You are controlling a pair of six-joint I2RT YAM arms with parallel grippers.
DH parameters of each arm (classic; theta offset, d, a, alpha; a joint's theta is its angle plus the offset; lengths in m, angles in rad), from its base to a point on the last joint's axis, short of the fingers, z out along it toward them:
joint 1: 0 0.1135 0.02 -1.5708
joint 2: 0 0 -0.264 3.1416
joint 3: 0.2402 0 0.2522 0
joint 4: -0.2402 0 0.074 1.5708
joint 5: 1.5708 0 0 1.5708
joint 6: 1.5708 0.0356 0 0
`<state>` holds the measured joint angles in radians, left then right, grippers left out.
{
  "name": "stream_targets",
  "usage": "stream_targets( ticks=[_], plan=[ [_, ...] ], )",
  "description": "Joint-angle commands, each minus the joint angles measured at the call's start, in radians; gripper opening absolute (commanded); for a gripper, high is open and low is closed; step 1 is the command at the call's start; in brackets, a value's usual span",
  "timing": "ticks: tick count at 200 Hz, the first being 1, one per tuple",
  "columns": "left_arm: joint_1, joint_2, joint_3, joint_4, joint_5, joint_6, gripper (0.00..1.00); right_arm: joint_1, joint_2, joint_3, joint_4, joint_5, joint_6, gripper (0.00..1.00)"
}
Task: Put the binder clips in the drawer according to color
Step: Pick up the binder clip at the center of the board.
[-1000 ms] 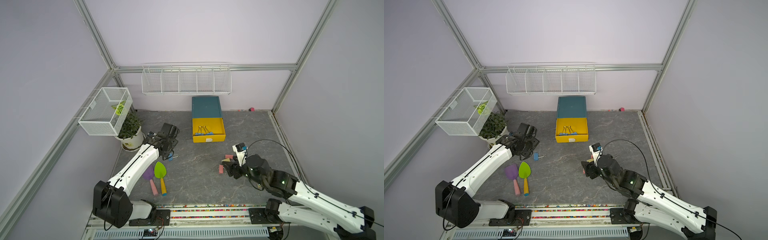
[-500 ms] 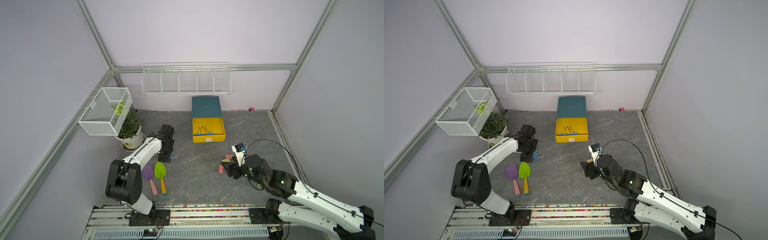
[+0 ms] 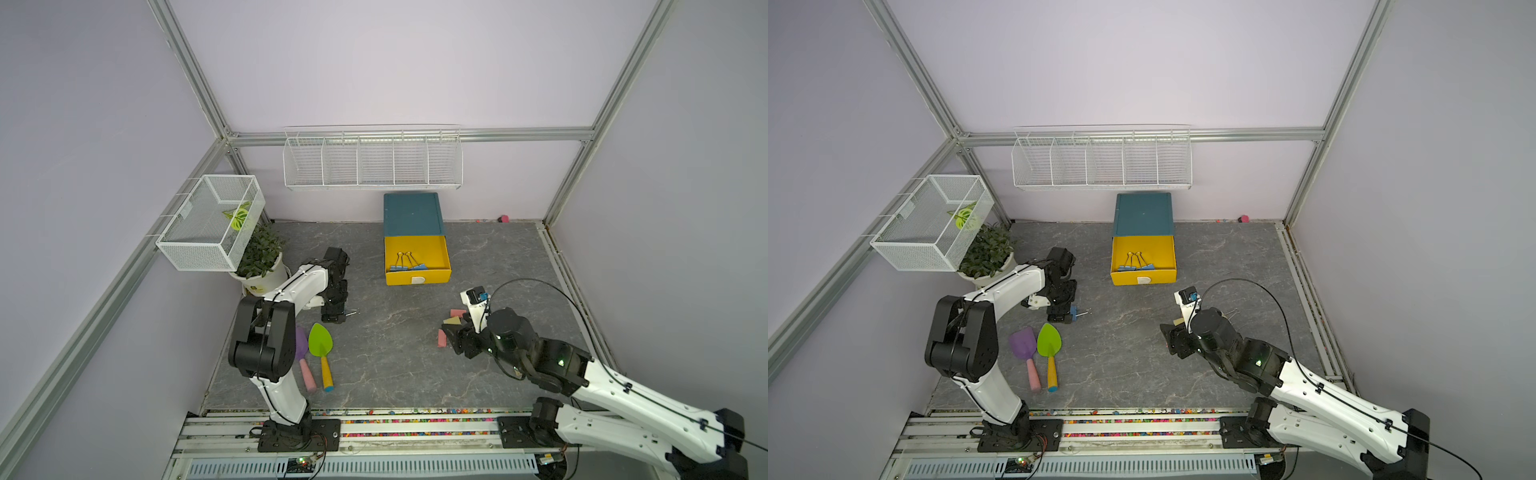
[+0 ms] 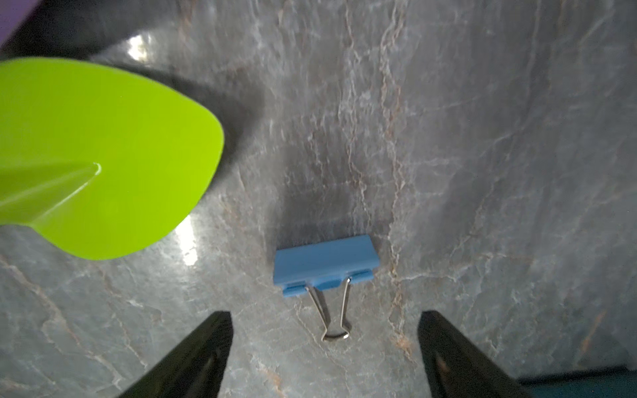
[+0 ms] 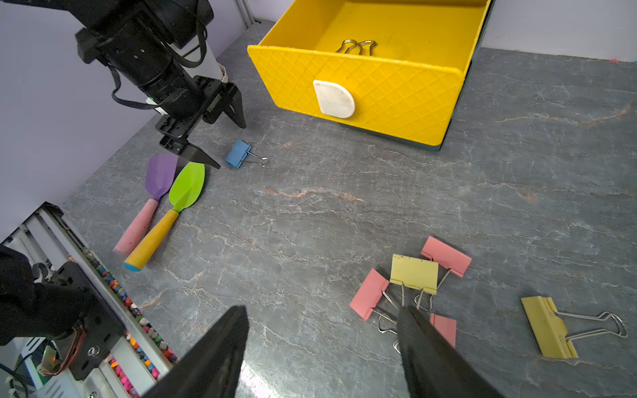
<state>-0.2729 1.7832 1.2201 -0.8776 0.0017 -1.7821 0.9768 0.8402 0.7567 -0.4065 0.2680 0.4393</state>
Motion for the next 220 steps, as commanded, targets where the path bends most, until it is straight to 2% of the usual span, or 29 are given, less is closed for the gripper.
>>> stream_targets(
  ticks=[1,67,96,134,174,195,220],
  plan=[
    [0.01,0.035,0.022,-0.015,0.01,-0.019,0.88,-0.003,-0.001,0.008,0.018,0.002,-0.021,0.74],
    [0.022,0.097,0.042,-0.017,0.019,-0.022,0.78,-0.018,0.004,0.012,0.013,0.001,-0.024,0.74],
    [0.023,0.108,0.041,-0.016,0.025,-0.025,0.67,-0.026,0.005,0.008,0.014,0.002,-0.021,0.74],
    [0.023,0.083,0.038,-0.014,0.015,-0.026,0.45,-0.035,0.009,0.007,0.017,-0.005,-0.019,0.74],
    [0.019,0.005,0.037,-0.039,-0.001,0.005,0.37,-0.041,0.003,0.011,0.013,-0.009,-0.021,0.74],
    [-0.002,-0.08,0.075,-0.079,-0.073,0.039,0.37,-0.042,-0.001,0.016,0.003,-0.008,-0.025,0.74],
    [-0.063,-0.183,0.194,-0.13,-0.239,0.133,0.38,-0.044,-0.007,0.017,0.004,-0.006,-0.023,0.74]
  ],
)
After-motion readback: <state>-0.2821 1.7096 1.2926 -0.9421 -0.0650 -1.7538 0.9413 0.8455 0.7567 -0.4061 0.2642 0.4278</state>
